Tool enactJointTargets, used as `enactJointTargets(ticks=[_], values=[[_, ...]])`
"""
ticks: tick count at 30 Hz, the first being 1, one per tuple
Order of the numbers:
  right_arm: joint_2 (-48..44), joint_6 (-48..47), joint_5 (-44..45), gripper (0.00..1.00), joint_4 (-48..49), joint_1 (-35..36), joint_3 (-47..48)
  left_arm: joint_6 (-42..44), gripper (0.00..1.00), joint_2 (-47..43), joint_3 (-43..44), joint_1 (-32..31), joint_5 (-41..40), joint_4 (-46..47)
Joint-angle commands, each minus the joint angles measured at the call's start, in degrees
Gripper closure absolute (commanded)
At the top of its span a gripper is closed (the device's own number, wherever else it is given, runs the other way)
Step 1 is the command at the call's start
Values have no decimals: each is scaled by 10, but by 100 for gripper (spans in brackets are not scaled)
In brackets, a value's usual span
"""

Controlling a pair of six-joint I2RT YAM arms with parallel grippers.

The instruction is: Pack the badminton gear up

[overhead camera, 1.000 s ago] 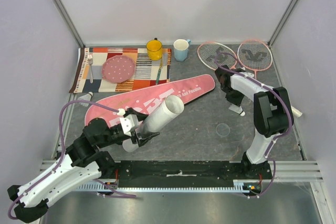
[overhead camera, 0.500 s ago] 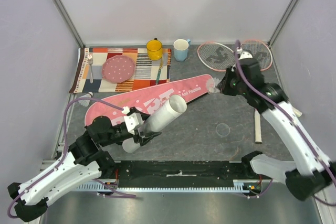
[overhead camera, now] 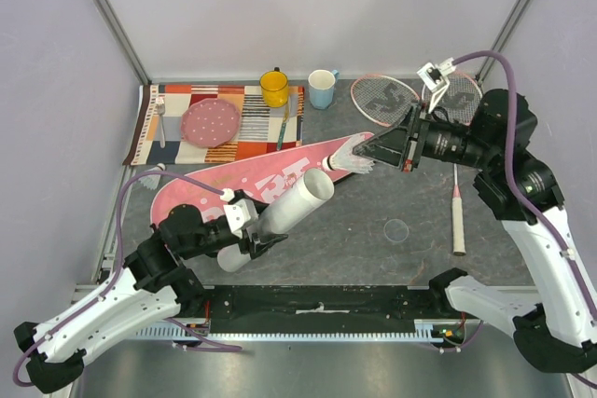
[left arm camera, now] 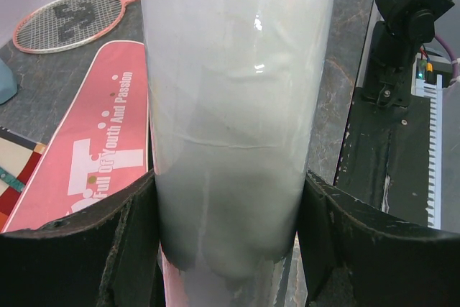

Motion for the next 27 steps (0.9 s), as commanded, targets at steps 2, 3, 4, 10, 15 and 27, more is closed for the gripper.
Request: enactJointTargets(ticks=[2, 3, 4, 10, 15, 27], values=[[28, -12, -20, 100, -19, 46, 11, -3, 80, 6, 7, 0, 0, 45], [30, -16, -13, 100, -19, 56, 10, -3, 80, 6, 8, 0, 0, 44], [33, -22, -1, 100, -32, 67, 10, -3, 80, 6, 8, 0, 1, 46], [58, -70, 36, 100, -84, 97, 31, -5, 80, 0, 5, 0, 2, 48], [77, -101, 57, 100, -134, 111, 60, -6, 80, -4, 5, 0, 7, 51], [43, -107, 302, 17, -138, 204, 100, -20, 80, 0, 5, 0, 5, 68]])
